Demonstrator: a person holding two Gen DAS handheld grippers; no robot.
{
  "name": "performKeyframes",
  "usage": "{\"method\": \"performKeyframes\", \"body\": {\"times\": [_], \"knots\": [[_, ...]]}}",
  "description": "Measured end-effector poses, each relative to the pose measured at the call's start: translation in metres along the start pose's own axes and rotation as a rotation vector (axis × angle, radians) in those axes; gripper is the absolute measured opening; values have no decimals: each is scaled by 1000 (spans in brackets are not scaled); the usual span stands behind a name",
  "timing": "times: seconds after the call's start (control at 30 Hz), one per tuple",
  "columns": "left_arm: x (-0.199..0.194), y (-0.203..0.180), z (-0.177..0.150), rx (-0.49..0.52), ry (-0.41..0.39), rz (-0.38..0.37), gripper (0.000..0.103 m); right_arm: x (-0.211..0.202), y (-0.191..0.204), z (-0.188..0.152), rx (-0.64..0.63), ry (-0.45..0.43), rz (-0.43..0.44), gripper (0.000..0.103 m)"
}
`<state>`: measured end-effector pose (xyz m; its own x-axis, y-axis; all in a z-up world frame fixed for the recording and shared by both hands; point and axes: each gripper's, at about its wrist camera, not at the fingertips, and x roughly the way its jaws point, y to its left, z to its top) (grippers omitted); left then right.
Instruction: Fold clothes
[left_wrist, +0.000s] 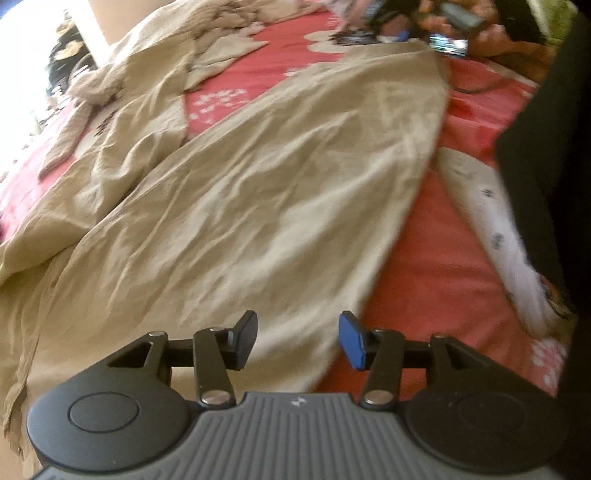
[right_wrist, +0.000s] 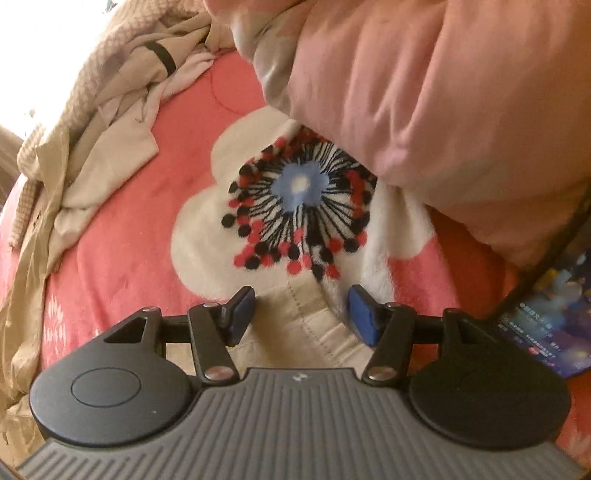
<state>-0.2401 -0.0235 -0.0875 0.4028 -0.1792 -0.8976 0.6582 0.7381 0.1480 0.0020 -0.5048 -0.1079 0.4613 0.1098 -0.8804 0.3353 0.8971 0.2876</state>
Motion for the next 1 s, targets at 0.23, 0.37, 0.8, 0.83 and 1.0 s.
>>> {"method": "performKeyframes", "body": {"times": [0.23,0.37,0.8,0.83,1.0], "knots": [[31,19,7,-149,43,69,54,2,9,-1,-90,-37,-39,15],[30,11,5,-119,51,99,54,-27,18,-4,-136,-247,-16,10],[29,4,4,-105,74,122,57,-27,9,-17,-99,-416,-115,9],[29,5,4,-108,76,120,58,-43,5,-23,-87,-433,-89,11],[31,5,7,-113,87,121,58,-109,-22,-66,49,-451,19,30]]}}
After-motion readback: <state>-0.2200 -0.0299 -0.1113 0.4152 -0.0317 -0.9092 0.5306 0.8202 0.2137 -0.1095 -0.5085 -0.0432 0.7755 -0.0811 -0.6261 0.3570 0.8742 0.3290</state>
